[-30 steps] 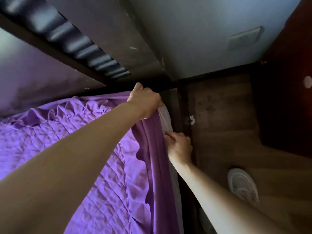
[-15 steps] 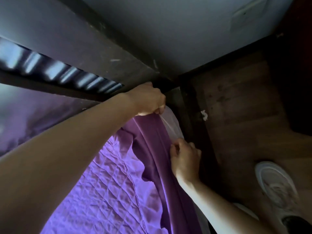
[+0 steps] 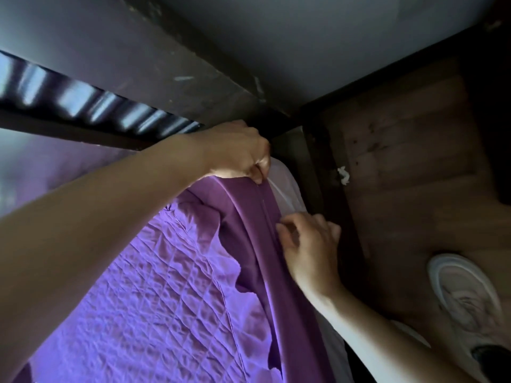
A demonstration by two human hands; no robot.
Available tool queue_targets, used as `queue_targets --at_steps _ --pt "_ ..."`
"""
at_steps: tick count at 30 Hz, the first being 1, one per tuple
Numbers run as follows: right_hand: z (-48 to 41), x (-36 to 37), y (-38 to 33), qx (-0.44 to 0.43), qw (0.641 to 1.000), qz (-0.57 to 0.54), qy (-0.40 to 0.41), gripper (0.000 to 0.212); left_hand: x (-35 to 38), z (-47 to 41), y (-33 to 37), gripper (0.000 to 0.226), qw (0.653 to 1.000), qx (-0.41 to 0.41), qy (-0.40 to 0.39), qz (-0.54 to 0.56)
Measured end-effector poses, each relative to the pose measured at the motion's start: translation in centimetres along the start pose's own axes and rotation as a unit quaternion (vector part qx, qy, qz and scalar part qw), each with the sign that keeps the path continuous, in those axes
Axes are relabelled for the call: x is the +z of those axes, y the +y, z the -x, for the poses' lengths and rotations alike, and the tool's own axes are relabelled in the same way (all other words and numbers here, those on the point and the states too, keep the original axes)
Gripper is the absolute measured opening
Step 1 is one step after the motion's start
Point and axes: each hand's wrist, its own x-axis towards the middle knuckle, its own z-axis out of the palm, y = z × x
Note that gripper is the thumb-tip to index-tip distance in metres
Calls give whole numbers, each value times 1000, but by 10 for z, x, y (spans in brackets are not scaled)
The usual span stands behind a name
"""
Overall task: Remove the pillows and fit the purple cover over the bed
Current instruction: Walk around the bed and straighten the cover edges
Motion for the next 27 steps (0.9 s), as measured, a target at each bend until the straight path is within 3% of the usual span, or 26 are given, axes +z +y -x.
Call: queue_targets --at_steps 3,10,16,20,24,27 --pt "5 5 -6 -43 998 39 15 23 -4 0 3 20 998 22 -20 -57" --pt "-8 0 -9 -111 969 218 12 7 -1 5 10 26 994 35 -44 -93" --pt "-28 -18 10 -118 948 289 63 12 7 -3 20 26 985 25 10 -173" --pt "-26 -19 26 -153 942 295 41 38 8 -11 28 25 974 22 -8 -225" --pt "-11 -27 53 -175 932 312 -55 68 6 -20 28 25 973 -18 -16 -230" --pt "-3 -34 66 -156 926 326 -108 71 11 -38 37 25 976 -48 -12 -213"
